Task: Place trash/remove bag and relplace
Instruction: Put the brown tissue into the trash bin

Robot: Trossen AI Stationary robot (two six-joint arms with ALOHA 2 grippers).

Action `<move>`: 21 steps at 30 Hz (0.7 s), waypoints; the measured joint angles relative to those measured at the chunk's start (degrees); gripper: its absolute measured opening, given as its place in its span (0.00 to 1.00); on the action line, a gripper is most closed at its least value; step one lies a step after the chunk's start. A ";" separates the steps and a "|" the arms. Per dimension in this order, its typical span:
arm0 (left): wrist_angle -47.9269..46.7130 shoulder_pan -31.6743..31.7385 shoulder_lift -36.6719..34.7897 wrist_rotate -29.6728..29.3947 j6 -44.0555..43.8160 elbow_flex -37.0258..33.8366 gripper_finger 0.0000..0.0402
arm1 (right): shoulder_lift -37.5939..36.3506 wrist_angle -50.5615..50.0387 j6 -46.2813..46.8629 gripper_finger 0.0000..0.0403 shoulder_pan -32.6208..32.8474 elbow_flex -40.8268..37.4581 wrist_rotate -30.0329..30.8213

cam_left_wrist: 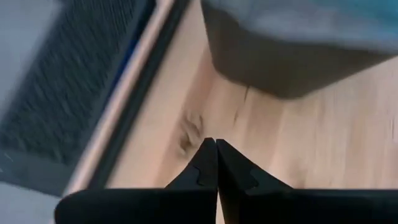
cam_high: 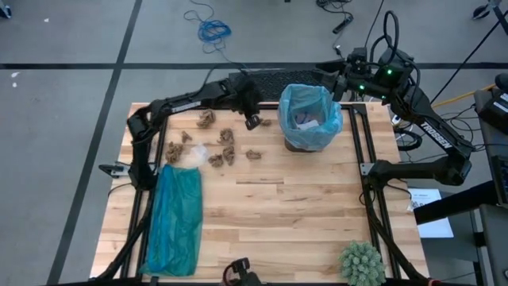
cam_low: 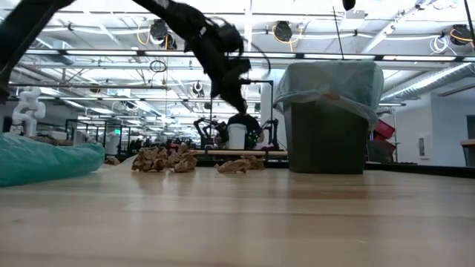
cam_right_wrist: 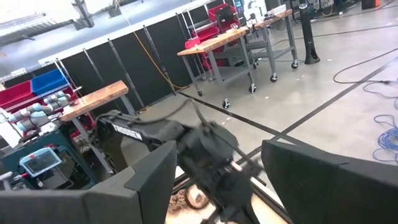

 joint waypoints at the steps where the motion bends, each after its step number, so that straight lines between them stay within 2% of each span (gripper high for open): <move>1: 0.22 -0.02 -0.36 -0.09 1.96 0.02 0.01 | 0.00 -0.02 -0.02 0.57 0.02 0.00 -0.02; 4: 1.62 0.10 0.64 -0.06 6.32 -0.01 0.05 | 0.00 0.03 -0.19 0.57 0.01 0.00 -0.01; 9: 3.08 2.15 5.27 3.43 6.78 -0.06 0.20 | -0.02 -0.02 0.01 0.57 0.04 0.00 -0.04; 14: 4.75 3.46 9.68 3.60 6.78 -0.15 0.34 | -0.02 0.00 0.04 0.57 0.02 0.00 -0.02; 21: 5.97 4.42 13.10 5.74 6.84 -0.13 0.39 | -0.02 0.04 0.48 0.57 0.02 0.00 0.00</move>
